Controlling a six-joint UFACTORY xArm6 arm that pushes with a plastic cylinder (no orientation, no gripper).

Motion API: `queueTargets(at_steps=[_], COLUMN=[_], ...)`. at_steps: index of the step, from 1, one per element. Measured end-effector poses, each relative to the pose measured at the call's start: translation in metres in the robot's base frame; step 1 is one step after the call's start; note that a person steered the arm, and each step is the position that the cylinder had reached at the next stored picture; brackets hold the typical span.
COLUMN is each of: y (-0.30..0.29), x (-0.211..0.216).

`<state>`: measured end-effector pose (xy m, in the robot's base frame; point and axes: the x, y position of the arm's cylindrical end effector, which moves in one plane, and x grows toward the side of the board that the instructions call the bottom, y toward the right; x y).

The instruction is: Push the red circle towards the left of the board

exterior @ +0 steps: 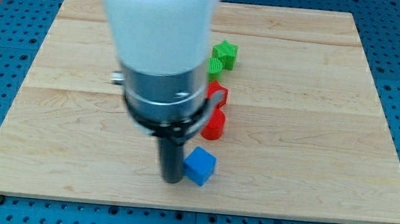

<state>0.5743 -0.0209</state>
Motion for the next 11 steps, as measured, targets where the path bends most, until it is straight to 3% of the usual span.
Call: queueTargets(at_steps=[1,2,4,6,7,9,10,11], y=[0.059,0.08,0.086,0.018,0.061,0.019,-0.014,0.008], x=[-0.028,-0.026,-0.099,-0.085,-0.085,-0.057,-0.081,-0.125])
